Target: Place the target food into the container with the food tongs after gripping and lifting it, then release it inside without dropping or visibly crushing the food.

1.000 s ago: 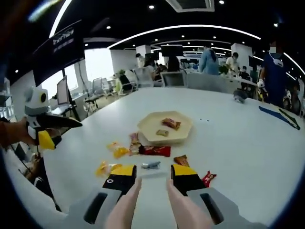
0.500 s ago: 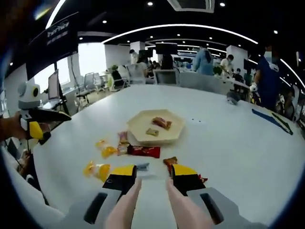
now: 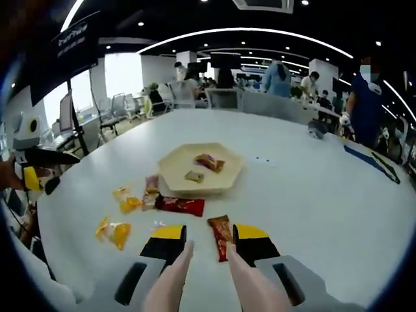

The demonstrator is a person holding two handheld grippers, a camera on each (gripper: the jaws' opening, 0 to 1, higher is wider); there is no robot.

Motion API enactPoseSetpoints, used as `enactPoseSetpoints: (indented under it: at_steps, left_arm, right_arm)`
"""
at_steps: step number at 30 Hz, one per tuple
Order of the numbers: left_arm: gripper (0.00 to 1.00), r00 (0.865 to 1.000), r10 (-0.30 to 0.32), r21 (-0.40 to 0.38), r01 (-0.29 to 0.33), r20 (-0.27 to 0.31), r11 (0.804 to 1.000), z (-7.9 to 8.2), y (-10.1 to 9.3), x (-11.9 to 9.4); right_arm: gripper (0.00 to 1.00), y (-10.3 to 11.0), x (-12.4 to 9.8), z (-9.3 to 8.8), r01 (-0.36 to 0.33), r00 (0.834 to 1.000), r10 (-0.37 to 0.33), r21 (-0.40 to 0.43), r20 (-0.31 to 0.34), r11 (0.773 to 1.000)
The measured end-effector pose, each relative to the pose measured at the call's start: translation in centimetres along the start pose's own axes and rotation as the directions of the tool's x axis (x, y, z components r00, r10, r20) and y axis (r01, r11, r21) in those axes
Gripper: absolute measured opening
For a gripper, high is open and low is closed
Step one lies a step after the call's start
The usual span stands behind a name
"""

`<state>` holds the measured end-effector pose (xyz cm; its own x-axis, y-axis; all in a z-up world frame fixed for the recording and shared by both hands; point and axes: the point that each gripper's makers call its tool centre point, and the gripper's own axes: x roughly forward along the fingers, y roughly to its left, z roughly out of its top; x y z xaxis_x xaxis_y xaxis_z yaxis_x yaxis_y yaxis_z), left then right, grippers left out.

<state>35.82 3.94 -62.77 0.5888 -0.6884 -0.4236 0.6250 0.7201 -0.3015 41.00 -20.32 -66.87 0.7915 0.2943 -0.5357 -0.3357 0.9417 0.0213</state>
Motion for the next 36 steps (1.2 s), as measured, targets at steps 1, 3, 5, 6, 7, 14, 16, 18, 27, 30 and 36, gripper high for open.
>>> enactPoseSetpoints:
  at_steps: [1, 3, 5, 6, 7, 14, 16, 18, 27, 30, 36]
  left_arm:
    - [0.96, 1.0, 0.001, 0.0, -0.001, 0.0, 1.0, 0.0, 0.0, 0.0]
    - [0.96, 1.0, 0.013, -0.008, -0.013, 0.009, 1.0, 0.2, 0.2, -0.1]
    - [0.96, 1.0, 0.021, -0.014, -0.021, 0.007, 1.0, 0.2, 0.4, -0.1]
    - [0.96, 1.0, 0.025, -0.013, -0.025, 0.004, 1.0, 0.1, 0.4, -0.1]
    - [0.96, 1.0, 0.029, -0.012, -0.029, 0.001, 1.0, 0.0, 0.5, -0.1]
    - [0.96, 0.999, 0.048, -0.023, -0.048, -0.009, 0.999, -0.3, 0.5, -0.4]
    - [0.96, 0.998, 0.056, -0.028, -0.056, -0.012, 0.998, -0.5, 0.6, -0.6]
    - [0.96, 0.998, 0.06, -0.033, -0.061, -0.027, 0.998, -1.0, 0.7, -0.6]
    - [0.96, 0.996, 0.072, -0.03, -0.074, -0.048, 0.997, -1.3, 0.9, -0.9]
    - [0.96, 0.996, 0.075, -0.028, -0.077, -0.053, 0.997, -1.4, 0.9, -1.1]
    - [0.96, 0.995, 0.077, -0.021, -0.079, -0.071, 0.997, -2.0, 0.9, -1.5]
  right_arm:
    - [0.27, -0.1, 0.1, 0.0, 0.0, 1.0, 0.0, -0.001, -0.001, 1.0]
    - [0.27, -0.4, 0.3, -0.1, -0.004, 1.0, 0.004, -0.002, -0.001, 1.0]
    - [0.27, -0.5, 0.5, -0.1, -0.008, 1.0, 0.008, -0.013, -0.001, 1.0]
    - [0.27, -0.5, 0.6, -0.2, -0.01, 1.0, 0.01, -0.027, -0.006, 1.0]
    - [0.27, -0.6, 0.7, -0.2, -0.011, 1.0, 0.01, -0.029, -0.007, 1.0]
    - [0.27, -1.1, 1.5, -0.9, -0.017, 1.0, 0.017, -0.016, -0.022, 1.0]
    - [0.27, -1.1, 1.7, -1.1, -0.021, 0.999, 0.02, -0.016, -0.026, 1.0]
    - [0.27, -1.2, 2.0, -1.3, -0.024, 0.999, 0.023, -0.019, -0.031, 1.0]
    - [0.27, -1.7, 2.7, -1.3, -0.025, 0.999, 0.024, -0.043, -0.027, 0.999]
    - [0.27, -2.0, 3.0, -1.6, -0.024, 0.999, 0.021, -0.061, -0.038, 0.998]
    - [0.27, -2.4, 3.6, -1.6, -0.018, 0.999, 0.016, -0.062, -0.029, 0.998]
